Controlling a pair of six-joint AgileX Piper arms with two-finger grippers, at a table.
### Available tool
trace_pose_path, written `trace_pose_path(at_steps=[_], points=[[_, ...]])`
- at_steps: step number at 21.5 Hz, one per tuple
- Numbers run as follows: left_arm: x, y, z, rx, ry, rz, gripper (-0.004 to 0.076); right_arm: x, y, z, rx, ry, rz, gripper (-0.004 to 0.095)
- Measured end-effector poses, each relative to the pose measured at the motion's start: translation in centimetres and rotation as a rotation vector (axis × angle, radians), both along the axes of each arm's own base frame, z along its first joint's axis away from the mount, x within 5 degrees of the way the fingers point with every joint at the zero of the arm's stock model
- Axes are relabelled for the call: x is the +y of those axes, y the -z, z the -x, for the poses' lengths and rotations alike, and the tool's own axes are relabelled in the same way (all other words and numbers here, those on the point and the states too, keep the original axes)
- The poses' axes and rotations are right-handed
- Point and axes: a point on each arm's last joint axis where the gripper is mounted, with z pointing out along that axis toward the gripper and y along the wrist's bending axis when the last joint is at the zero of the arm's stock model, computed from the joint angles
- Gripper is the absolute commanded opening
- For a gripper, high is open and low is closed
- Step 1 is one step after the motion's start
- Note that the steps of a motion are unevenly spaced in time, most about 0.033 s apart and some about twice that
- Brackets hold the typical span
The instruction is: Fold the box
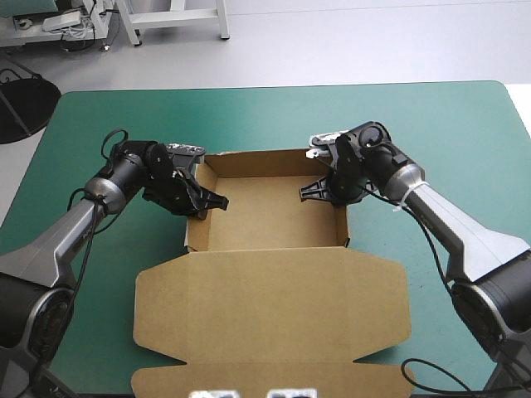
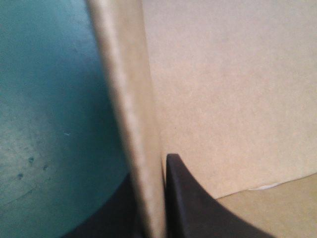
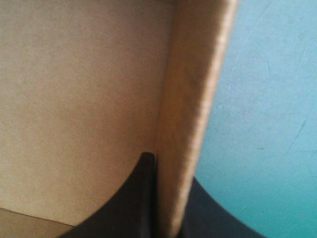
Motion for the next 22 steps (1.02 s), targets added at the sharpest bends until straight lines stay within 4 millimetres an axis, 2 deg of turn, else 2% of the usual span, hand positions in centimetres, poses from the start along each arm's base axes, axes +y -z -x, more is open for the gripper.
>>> trace_pose_path(at_steps=[5,10,16,19,22], points=[[-0.5,0.5,-0.3,0.015,-0.015,-0.009,-0.0008,-0.4,1.5,0.2,0.003,0.015,-0.026,-0.0013],[-0.8,1.4,-1.0,0.046,-0.021,-0.015,-0.0008,-0.4,1.8,0.3,0.008,0.016,-0.027,-0.0013],[-0.9,1.7,-1.3,0.050,-0.022,-0.016,-0.0008,-0.3,2.6,-0.1,0.025,0.015,-0.012,-0.0009],[-0.9,1.7,-1.3,0.045,-0.003,-0.017,0.0017,-0.4,2.6,-0.1,0.022,0.003,0.006,0.0103],[-0.9,1.7,-1.2,0.048,0.004,-0.015,0.0090,-0.4,2.8,-0.1,0.028,-0.026,0.041,0.0297]])
